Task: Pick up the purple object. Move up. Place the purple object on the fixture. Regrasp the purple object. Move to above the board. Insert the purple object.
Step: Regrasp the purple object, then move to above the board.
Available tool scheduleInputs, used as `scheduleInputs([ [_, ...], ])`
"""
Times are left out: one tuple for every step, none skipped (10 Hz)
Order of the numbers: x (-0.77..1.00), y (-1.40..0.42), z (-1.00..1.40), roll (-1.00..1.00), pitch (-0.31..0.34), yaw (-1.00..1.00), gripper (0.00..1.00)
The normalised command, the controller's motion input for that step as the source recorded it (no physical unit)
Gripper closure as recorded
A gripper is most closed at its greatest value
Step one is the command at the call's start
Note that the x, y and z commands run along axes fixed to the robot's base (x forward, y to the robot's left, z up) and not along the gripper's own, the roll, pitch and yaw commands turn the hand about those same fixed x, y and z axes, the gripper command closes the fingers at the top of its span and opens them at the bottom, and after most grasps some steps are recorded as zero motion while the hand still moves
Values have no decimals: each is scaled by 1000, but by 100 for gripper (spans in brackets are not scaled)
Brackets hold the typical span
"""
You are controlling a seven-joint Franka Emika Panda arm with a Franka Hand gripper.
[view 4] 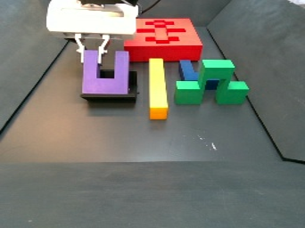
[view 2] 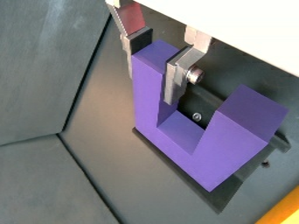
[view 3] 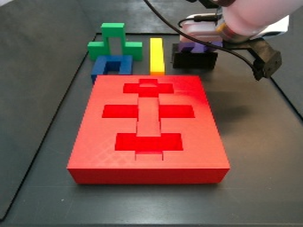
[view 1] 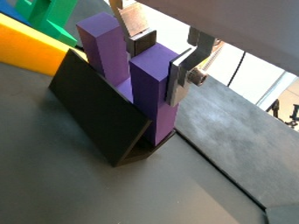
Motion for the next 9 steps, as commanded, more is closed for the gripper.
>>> scheduleInputs([
  [0,0,0,0,0,0,100],
  [0,0,0,0,0,0,100],
  [0,0,0,0,0,0,100],
  [0,0,0,0,0,0,100],
  [0,0,0,0,0,0,100],
  [0,0,0,0,0,0,100],
  [0,0,1400,0,0,0,100],
  [-12,11,1400,13,19,48,100],
  [-43,13,1400,-35,1,43,100],
])
